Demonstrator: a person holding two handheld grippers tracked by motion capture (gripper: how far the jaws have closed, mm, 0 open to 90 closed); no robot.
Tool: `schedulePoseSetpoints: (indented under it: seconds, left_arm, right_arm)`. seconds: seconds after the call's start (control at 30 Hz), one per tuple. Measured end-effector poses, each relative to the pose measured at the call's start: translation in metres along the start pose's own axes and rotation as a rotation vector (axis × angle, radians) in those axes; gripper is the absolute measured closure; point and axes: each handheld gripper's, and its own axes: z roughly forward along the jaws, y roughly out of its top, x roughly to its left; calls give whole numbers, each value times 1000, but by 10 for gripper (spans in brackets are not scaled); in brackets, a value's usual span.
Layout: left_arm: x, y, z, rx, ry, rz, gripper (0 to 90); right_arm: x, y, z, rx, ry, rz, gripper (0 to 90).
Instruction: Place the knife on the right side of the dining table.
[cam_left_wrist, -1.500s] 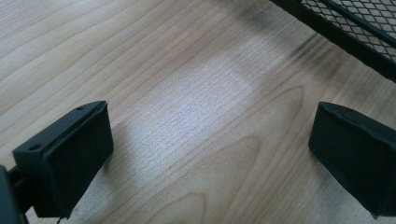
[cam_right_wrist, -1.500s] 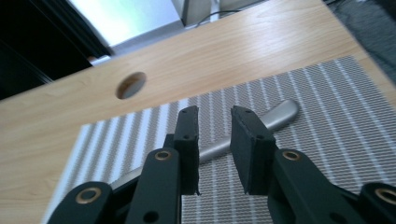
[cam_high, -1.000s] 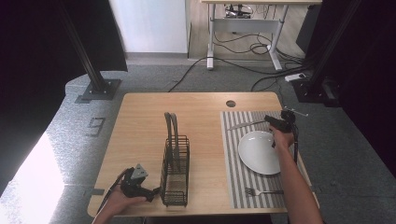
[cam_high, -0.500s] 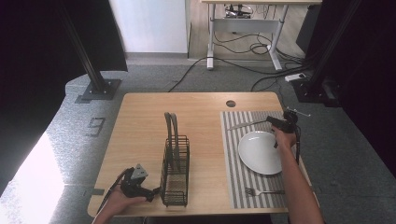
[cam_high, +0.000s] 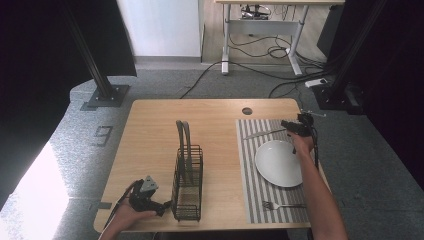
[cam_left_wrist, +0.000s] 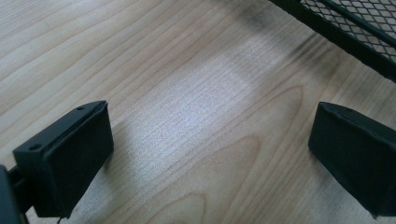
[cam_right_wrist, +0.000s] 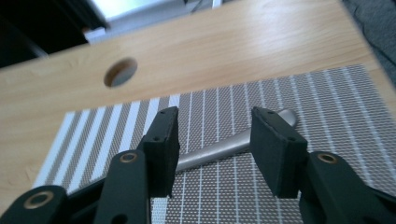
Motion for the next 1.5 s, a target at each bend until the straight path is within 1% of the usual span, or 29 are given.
schedulePoseSetpoints:
  seconds: [0.03,0.07,0.1,0.13,0.2,0.27,0.3,0.37,0.4,0.47,0.5,0.67,0.8,0.93,1.07,1.13,1.23,1.4,1.5]
  left_arm:
    - [0,0,0,0,0,0,0]
    - [0,0,-1,-1,0,-1,1]
    - [0,-1,-1,-1,1,-1,1]
    - [0,-1,-1,-2,1,-2,2]
    - [-1,-2,-1,-2,3,-3,3]
    - [-1,-2,-2,-2,4,-5,3]
    - [-1,-2,-2,-1,4,-4,3]
    - [-1,-2,-2,-1,4,-5,2]
    - [-1,-2,-1,-2,4,-5,2]
    - [-1,-2,-1,-1,4,-4,1]
    - [-1,-1,-1,-1,3,-4,0]
    - [0,0,0,0,2,-3,0]
    - [0,1,1,1,2,-1,0]
    - [0,1,1,1,2,-1,0]
    - [0,1,1,1,2,-1,0]
    - [0,1,1,1,2,-1,0]
    - [0,1,1,0,2,-1,0]
    - [0,1,1,0,2,-1,0]
    - [0,1,1,0,3,-2,0]
  right_arm:
    - [2,1,3,6,-2,-13,520]
    - [5,2,6,-8,-9,-39,524]
    - [8,4,8,-7,-19,-63,516]
    - [9,6,13,34,-29,-86,510]
    - [13,9,20,54,-39,-137,510]
    - [15,12,26,85,-47,-165,509]
    - [15,13,29,87,-43,-179,509]
    - [14,15,34,133,-63,-193,498]
    - [14,16,36,146,-66,-209,499]
    - [13,18,38,147,-65,-226,504]
    - [13,18,39,148,-55,-221,504]
    - [11,12,46,201,-60,-225,497]
    - [13,11,48,200,-67,-233,496]
    - [15,9,51,195,-88,-260,495]
    - [15,9,52,192,-92,-254,496]
    - [14,8,52,209,-105,-255,495]
    - [11,8,51,212,-99,-228,486]
    - [11,7,50,208,-97,-213,485]
    - [11,7,50,210,-96,-212,485]
